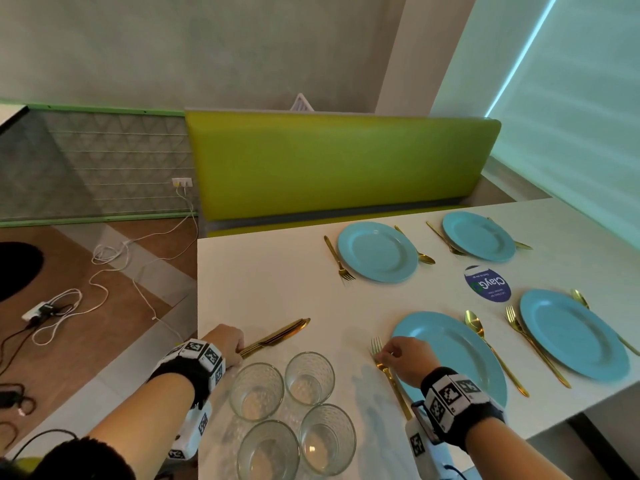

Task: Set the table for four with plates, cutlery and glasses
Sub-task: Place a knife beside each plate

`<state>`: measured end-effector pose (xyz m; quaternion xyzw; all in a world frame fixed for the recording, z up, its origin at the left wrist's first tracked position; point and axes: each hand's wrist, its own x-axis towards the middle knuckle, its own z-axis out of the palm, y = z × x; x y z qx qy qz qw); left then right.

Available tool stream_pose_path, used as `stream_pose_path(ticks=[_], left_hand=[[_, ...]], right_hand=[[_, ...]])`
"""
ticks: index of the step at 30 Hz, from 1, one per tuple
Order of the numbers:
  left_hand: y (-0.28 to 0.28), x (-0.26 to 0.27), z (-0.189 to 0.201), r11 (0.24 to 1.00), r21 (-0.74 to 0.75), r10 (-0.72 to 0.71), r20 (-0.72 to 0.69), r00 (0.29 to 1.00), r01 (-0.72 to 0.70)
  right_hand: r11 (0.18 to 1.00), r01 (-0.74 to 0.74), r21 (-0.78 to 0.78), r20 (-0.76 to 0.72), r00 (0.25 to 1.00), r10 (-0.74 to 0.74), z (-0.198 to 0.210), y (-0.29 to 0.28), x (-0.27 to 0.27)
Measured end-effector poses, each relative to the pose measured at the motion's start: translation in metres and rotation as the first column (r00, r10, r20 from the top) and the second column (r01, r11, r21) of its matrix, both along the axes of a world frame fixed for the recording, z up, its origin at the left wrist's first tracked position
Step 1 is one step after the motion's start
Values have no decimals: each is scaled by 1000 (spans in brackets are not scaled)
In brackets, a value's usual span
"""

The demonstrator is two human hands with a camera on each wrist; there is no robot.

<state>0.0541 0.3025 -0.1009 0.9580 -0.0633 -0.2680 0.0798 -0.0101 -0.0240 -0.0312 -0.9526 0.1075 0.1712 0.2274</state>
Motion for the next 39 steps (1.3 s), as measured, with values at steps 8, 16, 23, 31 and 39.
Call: stream_pose_path(ticks=[8, 16, 23, 31, 39], left_hand=[[-7, 3, 1, 998, 65, -25, 45, 999, 22], [-10, 11, 6, 994, 104, -16, 16, 1000, 14], [-28, 28, 62, 998, -58, 23, 46, 999, -20], [-95, 34, 144, 862, -504, 129, 104, 986, -60], [-165, 2, 160, 671, -726, 77, -134, 988, -151]], right_hand=[[1000, 2, -2, -5, 1000, -2, -4, -3, 0], [1000, 3, -27, 0, 1000, -3, -1, -11, -8], [999, 25, -36, 13, 1000, -25, 9, -18, -8], [997, 3, 80, 177, 984, -18, 65, 2, 17], [952, 61, 299, 289, 945, -151, 101, 14, 25]])
